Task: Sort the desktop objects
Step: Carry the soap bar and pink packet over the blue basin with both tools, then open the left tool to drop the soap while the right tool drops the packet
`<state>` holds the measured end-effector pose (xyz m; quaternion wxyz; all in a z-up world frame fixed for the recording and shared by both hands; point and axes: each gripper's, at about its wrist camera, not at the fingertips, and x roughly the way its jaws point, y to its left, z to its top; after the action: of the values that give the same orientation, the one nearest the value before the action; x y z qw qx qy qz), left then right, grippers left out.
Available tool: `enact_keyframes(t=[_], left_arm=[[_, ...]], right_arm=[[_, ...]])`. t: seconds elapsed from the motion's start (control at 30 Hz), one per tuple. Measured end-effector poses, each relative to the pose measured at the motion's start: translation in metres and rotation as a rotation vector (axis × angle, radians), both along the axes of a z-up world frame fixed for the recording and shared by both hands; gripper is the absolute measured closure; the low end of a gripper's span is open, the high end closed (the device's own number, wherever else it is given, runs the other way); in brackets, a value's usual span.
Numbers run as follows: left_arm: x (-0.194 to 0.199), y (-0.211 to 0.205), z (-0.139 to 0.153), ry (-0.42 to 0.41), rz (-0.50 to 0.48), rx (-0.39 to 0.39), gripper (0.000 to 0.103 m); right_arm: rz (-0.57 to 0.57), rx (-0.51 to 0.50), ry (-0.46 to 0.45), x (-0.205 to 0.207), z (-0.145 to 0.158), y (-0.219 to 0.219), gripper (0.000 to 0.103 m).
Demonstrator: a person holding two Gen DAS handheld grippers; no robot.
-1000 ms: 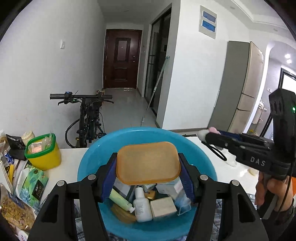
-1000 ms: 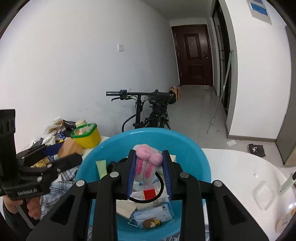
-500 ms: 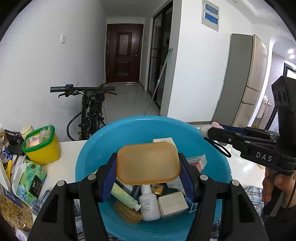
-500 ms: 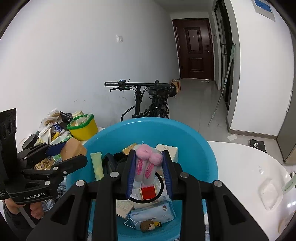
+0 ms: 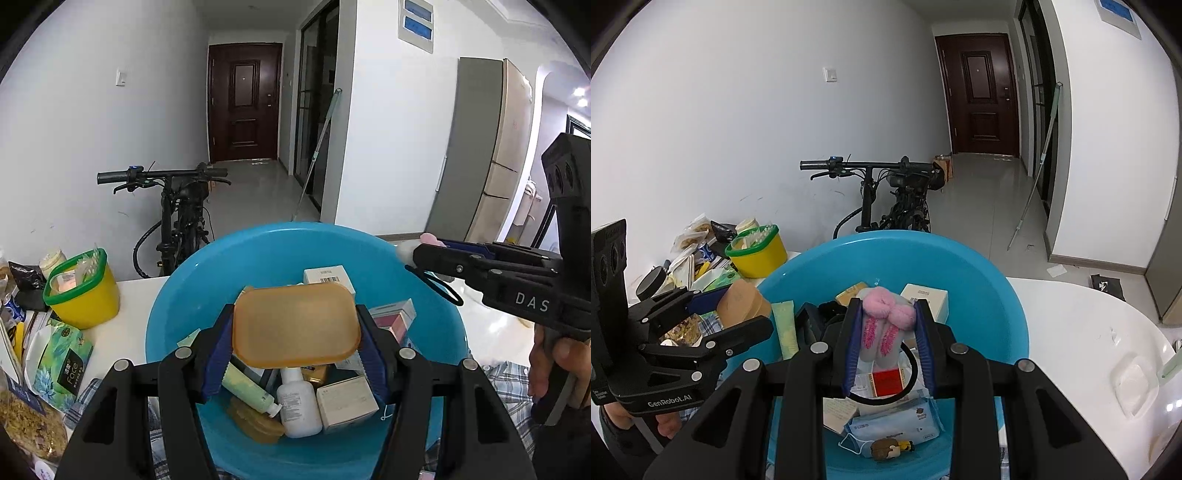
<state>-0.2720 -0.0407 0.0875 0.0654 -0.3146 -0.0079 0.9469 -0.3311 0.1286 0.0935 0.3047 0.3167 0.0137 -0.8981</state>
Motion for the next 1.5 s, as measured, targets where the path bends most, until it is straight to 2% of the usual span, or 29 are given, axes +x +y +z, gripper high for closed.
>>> enact_keyframes(t=[1.13, 1.2, 1.23, 1.3, 1.4, 1.5], left_arm=[[-0.0044, 0.0033, -0.006, -0.024, 0.002, -0.021, 0.038], [-0.0069, 0.004, -0.0085, -0.037, 0.037, -0.06, 0.017], [-0.0067, 0.0037, -0.0081, -0.026, 0.064, -0.082, 0.001], [-0.0045, 0.0022, -0.0064, 0.0, 0.092, -0.103, 0.0], [-0.0046, -0.0021, -0.0053, -0.011, 0.085, -0.077, 0.0], [-0.0045, -0.0037, -0.0047, -0.012, 0.094, -0.084, 0.0]], right_arm=[[-0.008, 0.002, -0.011, -0.003, -0.0059, -0.0021, 0.076], [-0.01, 0.001, -0.011, -0.0035, -0.0059, -0.0014, 0.076], [-0.01, 0.0, -0.011, -0.0035, -0.0062, -0.0015, 0.076], [-0.013, -0.002, -0.012, -0.0038, -0.0066, -0.0013, 0.076], [-0.013, -0.002, -0.013, -0.0045, -0.0071, -0.0005, 0.076], [-0.01, 0.0, -0.015, -0.0043, -0.0069, -0.0016, 0.076]])
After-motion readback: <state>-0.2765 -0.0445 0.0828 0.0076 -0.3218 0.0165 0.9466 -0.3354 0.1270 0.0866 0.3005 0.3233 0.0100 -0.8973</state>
